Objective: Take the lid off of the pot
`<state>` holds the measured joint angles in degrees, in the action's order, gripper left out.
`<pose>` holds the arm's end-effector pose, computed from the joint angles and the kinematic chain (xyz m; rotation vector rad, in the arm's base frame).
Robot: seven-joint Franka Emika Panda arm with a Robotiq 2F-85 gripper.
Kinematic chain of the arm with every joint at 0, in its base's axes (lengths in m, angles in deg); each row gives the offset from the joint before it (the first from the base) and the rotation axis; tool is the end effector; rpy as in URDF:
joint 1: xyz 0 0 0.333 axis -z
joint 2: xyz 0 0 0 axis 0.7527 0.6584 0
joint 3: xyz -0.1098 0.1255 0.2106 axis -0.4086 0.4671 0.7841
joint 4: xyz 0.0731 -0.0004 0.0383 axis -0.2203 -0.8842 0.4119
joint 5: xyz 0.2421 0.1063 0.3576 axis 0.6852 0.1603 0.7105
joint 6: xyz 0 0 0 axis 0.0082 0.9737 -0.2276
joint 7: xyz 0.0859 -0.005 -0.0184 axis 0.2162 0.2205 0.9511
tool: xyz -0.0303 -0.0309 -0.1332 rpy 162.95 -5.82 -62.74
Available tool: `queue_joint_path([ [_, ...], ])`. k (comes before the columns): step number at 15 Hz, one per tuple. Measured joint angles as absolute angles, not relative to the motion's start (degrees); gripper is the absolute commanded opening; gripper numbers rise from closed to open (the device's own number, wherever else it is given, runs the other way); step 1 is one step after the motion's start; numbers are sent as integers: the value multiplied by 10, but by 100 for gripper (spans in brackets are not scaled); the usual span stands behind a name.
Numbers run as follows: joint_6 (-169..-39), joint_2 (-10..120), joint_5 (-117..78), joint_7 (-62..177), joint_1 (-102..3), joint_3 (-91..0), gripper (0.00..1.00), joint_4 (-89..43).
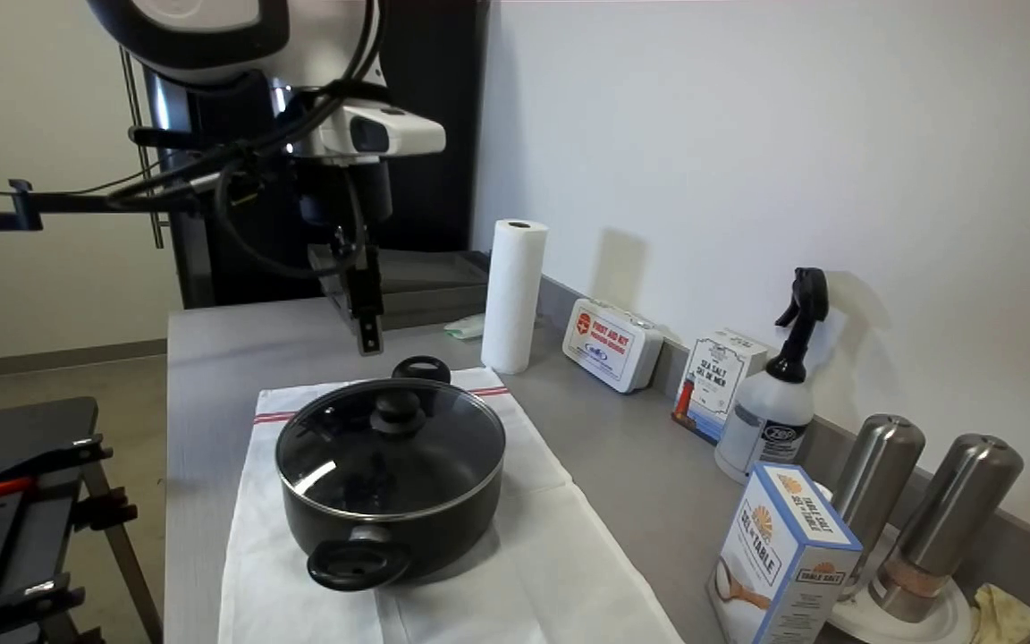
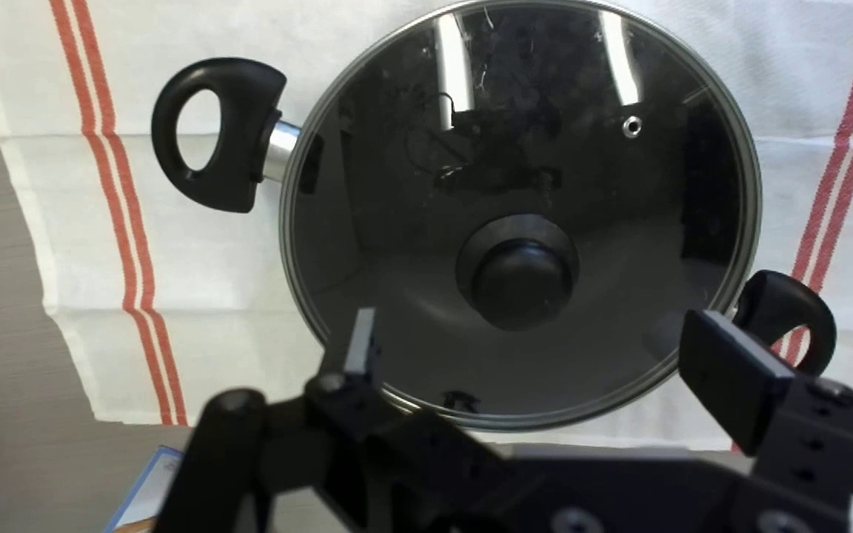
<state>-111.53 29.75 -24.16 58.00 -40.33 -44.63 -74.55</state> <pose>0.5012 -0.1032 0.2298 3.0424 -0.2607 0.1776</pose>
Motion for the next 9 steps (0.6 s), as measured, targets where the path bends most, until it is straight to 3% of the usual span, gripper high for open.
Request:
queue_joint_path([
  [9, -1094, 399, -214, 629, -410, -453, 100, -677],
])
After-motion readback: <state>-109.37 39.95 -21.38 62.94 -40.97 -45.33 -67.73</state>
